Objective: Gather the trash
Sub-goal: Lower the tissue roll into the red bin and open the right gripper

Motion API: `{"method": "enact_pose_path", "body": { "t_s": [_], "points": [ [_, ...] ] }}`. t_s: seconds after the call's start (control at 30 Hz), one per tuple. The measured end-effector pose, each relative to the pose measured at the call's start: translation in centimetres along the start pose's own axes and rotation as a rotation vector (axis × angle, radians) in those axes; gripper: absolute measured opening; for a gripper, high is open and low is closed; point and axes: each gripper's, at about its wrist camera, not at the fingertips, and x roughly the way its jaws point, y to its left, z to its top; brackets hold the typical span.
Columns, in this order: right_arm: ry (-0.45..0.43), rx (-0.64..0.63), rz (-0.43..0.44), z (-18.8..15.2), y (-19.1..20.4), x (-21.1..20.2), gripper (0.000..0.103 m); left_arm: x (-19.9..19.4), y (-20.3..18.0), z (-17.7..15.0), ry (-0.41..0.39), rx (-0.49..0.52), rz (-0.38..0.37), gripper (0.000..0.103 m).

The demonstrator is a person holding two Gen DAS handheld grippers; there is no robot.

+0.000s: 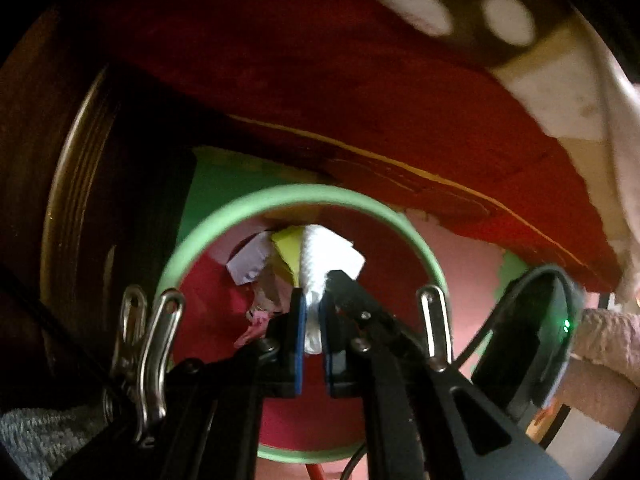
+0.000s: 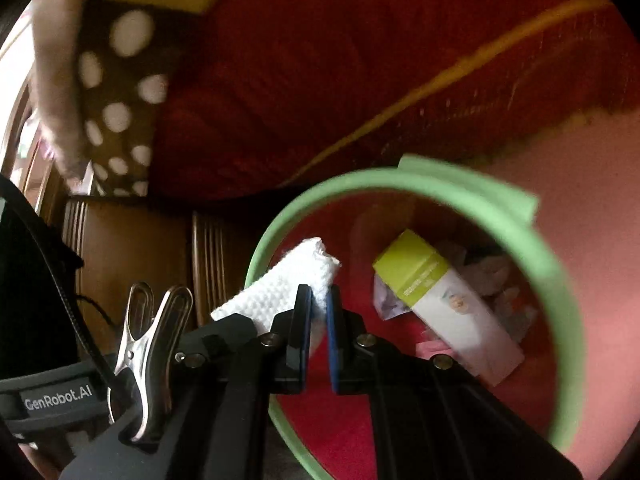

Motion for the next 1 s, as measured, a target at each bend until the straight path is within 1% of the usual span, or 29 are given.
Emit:
{"method": "enact_pose_path", "body": {
  "t_s": [0.1, 0.17, 0.27, 0.5, 0.57, 0.63, 0.67, 0.7, 0.73, 0.77, 0.83, 0.9, 0.97, 1.0],
  "points": [
    [0.003, 0.011, -0.016, 0.1, -0.3, 0.7, 0.008, 0.2, 0.3, 0.1, 0.005, -0.009, -0.003, 0.006],
    [0.012, 0.018, -0.011, 0.1, -0.5, 1.0, 0.009, 0.2, 0.3, 0.0, 0.009, 0.000, -0.014, 0.006],
    [0.023, 0.024, -0.001, 0.1, -0.8, 1.2, 0.012, -0.1, -0.1, -0.1, 0.011, 0.001, -0.015, 0.006],
    [0.026, 0.046, 0.003, 0.3, -0.3, 2.1, 0.013, -0.4, 0.8, 0.1, 0.012, -0.058, -0.049, 0.008],
    [0.035, 0.049, 0.011, 0.3, -0.4, 2.1, 0.013, -0.5, 0.8, 0.3, 0.007, -0.062, -0.056, 0.010],
    [0.034, 0.047, 0.015, 0.3, -0.4, 2.2, 0.013, -0.5, 0.9, 0.3, 0.001, -0.069, -0.070, 0.015],
    [0.034, 0.048, 0.016, 0.3, -0.4, 2.2, 0.015, -0.6, 1.0, 0.3, -0.005, -0.081, -0.087, 0.017],
    [0.031, 0.046, 0.006, 0.3, -0.3, 2.1, 0.018, -0.7, 1.1, 0.4, -0.008, -0.089, -0.098, 0.021],
    [0.029, 0.042, -0.006, 0.2, -0.2, 2.1, 0.025, -0.7, 1.3, 0.4, -0.012, -0.101, -0.114, 0.028],
    [0.021, 0.035, -0.019, 0.2, 0.0, 1.9, 0.034, -0.9, 1.5, 0.5, -0.017, -0.110, -0.130, 0.032],
    [-0.003, 0.020, -0.033, 0.1, 0.3, 1.4, 0.043, -1.2, 1.7, 0.5, -0.024, -0.117, -0.133, 0.046],
    [-0.024, 0.005, -0.028, 0.1, 0.5, 0.9, 0.047, -1.2, 1.7, 0.4, -0.022, -0.122, -0.140, 0.054],
    [-0.026, 0.012, -0.017, 0.2, -0.1, 0.5, 0.057, -1.1, 1.6, 0.4, -0.012, -0.125, -0.168, 0.055],
    [-0.027, 0.020, -0.006, 0.2, -0.4, 0.3, 0.058, -0.8, 1.6, 0.4, -0.007, -0.123, -0.176, 0.056]
  ]
}}
